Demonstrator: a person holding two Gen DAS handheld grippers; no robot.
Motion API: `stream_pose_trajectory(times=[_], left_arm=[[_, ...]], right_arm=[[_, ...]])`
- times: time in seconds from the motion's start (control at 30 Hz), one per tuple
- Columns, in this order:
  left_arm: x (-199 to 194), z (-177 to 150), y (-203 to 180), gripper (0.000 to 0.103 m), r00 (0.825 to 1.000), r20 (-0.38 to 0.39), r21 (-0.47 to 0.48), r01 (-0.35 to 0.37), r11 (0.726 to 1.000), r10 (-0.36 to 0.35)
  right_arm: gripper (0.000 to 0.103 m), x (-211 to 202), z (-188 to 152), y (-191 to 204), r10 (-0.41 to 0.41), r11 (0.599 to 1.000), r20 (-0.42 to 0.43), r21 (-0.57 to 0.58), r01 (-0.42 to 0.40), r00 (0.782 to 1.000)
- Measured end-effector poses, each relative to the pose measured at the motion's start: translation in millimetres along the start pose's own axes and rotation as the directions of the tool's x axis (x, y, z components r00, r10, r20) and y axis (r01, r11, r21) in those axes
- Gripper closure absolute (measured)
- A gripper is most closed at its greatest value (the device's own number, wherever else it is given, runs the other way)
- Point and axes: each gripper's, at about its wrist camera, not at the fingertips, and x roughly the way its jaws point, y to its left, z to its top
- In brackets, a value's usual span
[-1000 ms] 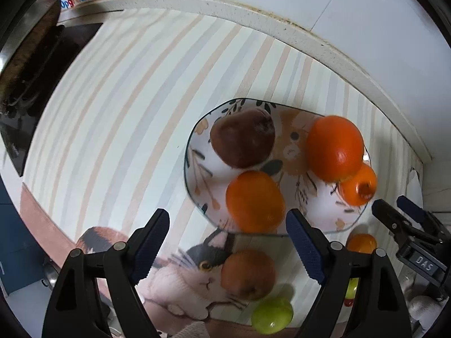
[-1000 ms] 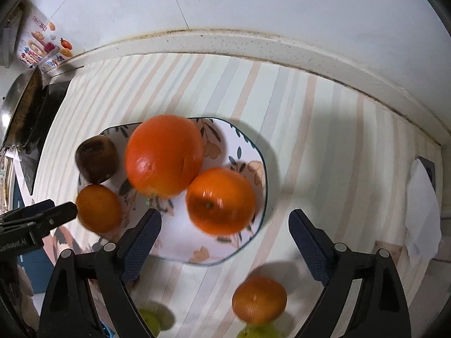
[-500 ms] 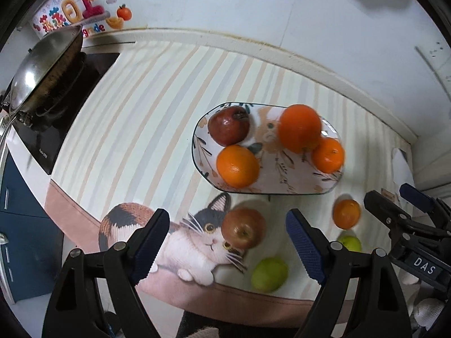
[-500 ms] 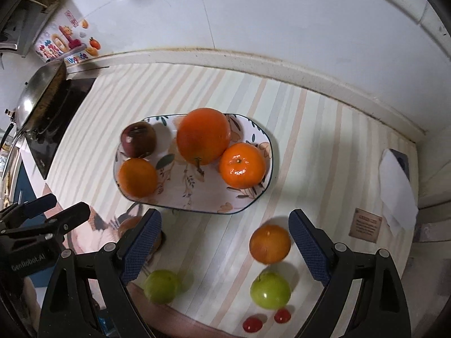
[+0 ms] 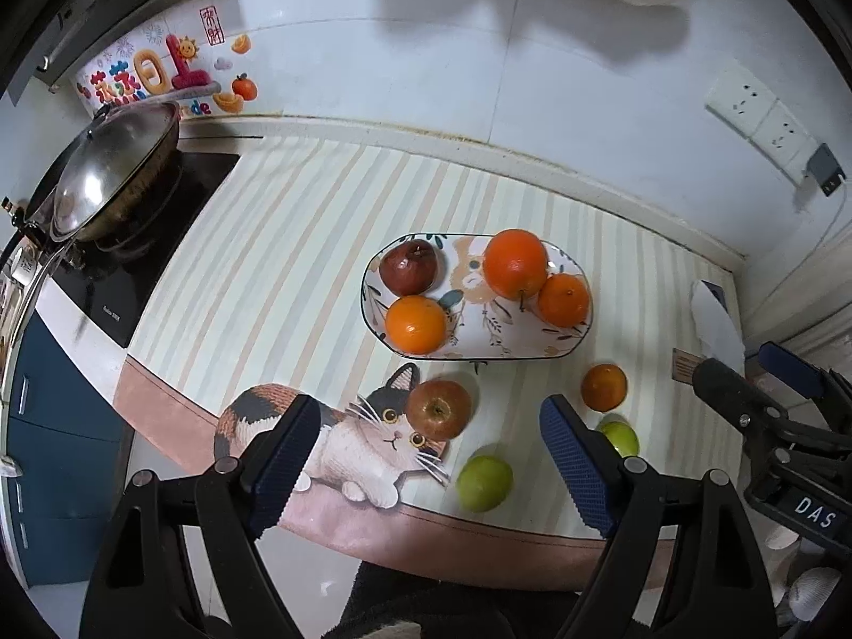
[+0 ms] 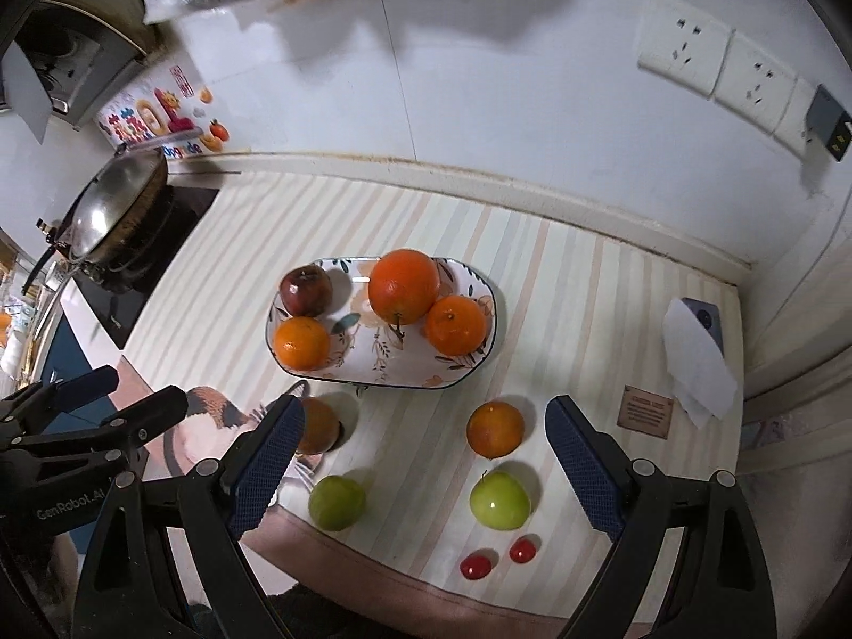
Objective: Organize fruits
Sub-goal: 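Grasp the brown apple with the left gripper while the right gripper grasps a tangerine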
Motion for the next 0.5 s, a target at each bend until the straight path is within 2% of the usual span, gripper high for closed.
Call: stream_pose_trajectory(times=[0.27,0.5], left_arm=[[-27,-2,-5,0.019,0.999,0.04,0.007,0.036,0.999,-0.036],[-26,-1,-5,0.019,0.999,0.05,0.008,0.021,1.0,-0.022]], right_arm=[[0.009,-42,-7,1,0.017,1.0,0.055,0.024,-0.018,0.998],[0.009,-49,-10,2,0.031,0.999,0.065,0.031,-0.033,0.997]])
